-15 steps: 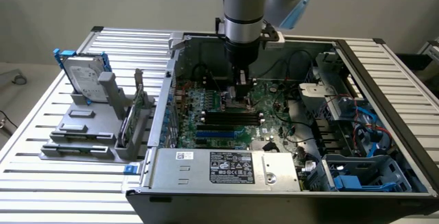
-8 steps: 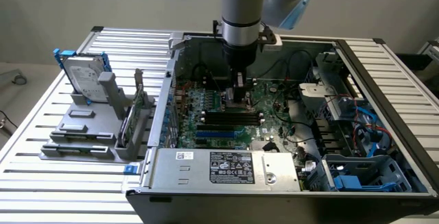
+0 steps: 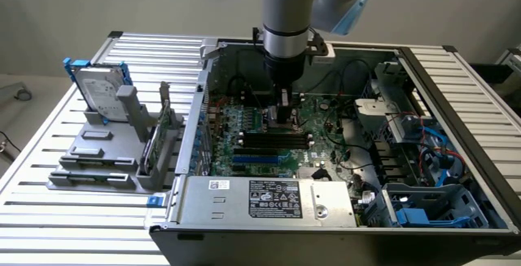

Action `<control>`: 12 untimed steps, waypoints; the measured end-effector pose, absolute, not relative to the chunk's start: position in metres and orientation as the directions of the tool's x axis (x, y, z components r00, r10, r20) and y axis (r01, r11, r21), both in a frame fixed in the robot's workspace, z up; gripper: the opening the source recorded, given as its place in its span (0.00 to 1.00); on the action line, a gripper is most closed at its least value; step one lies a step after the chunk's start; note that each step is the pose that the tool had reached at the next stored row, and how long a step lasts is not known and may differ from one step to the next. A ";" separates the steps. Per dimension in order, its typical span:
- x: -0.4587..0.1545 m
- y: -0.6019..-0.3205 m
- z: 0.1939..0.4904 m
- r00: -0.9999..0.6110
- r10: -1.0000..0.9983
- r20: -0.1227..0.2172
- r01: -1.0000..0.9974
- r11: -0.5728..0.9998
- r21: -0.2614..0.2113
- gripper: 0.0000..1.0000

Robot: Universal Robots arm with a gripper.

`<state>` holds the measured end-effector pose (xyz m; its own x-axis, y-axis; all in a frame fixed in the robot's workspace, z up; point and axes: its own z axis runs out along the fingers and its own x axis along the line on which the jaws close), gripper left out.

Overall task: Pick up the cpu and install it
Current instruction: 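Place the cpu into insertion slot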

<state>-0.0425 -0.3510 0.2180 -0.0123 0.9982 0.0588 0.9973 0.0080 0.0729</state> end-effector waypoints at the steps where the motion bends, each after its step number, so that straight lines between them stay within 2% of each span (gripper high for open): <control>1: -0.043 -0.351 0.217 -0.009 0.998 0.064 0.997 0.005 0.073 0.55; 6: -0.043 -0.352 0.215 0.014 0.996 0.088 0.997 -0.020 0.073 0.55; 12: -0.043 -0.352 0.212 0.025 0.996 0.091 0.997 -0.031 0.073 0.55</control>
<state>-0.0425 -0.3521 0.2119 0.0246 0.9956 0.0906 0.9969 -0.0313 0.0726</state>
